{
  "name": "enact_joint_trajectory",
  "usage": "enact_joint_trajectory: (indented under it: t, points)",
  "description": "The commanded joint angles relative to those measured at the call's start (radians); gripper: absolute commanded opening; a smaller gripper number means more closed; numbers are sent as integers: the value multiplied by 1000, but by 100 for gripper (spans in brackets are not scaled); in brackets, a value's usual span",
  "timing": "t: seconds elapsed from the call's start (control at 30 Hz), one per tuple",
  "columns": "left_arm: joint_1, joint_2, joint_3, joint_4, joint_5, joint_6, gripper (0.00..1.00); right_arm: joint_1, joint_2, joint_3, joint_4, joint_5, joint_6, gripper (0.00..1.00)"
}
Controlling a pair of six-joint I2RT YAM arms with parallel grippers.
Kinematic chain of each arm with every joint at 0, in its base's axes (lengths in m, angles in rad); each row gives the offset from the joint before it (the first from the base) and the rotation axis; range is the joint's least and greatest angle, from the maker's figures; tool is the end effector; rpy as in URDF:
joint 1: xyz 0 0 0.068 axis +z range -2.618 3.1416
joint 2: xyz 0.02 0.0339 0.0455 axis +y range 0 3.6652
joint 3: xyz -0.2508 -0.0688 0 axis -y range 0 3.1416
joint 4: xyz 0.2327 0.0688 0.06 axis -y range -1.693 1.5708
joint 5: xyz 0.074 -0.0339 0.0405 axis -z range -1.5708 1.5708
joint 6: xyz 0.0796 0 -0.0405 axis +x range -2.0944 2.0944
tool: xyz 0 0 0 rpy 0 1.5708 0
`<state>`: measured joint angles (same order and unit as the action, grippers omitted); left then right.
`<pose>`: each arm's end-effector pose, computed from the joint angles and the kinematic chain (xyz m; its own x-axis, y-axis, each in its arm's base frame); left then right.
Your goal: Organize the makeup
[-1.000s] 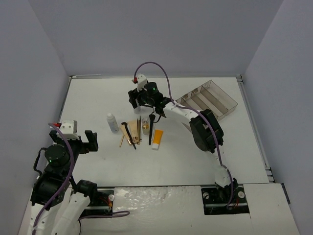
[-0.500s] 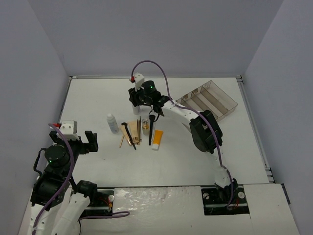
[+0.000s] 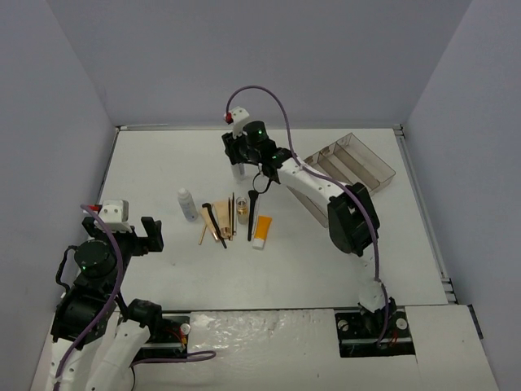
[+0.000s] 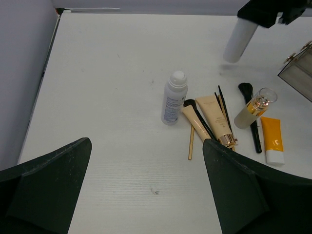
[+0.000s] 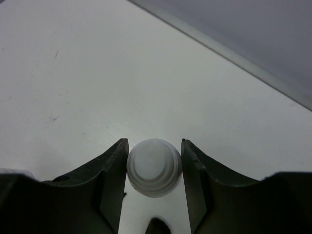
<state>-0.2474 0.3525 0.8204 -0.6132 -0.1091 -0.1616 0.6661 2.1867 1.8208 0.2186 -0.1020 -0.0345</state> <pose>0.1153 -0.0202 0.3364 -0.1609 -0.1243 -0.9791 0.1146 0.9830 -0.1436 0.4315 0.3494 0.2685 -0.0914 -0.1155 -0.9891 -0.6975 0.7164 -0.0192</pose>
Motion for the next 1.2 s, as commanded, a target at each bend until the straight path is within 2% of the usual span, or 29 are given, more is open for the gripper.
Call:
enact_joint_trajectory:
  t: [0.0, 0.23, 0.47, 0.7, 0.93, 1.17]
  points:
    - [7, 12, 6, 76, -9, -15, 97, -134, -252, 18, 109, 130, 0, 0]
    - [5, 11, 5, 76, -26, -16, 97, -353, -338, -97, 127, 193, 24, 0]
    - [3, 10, 3, 78, -23, -16, 97, -559, -341, -181, 218, 184, 109, 0]
    - [3, 17, 3, 81, -17, -16, 97, -645, -285, -166, 237, 161, 113, 0]
    - [3, 35, 6, 82, -13, -15, 97, -662, -207, -135, 219, 160, 104, 0]
    - [7, 52, 8, 84, -4, -14, 97, -700, -158, -164, 273, 139, 98, 0]
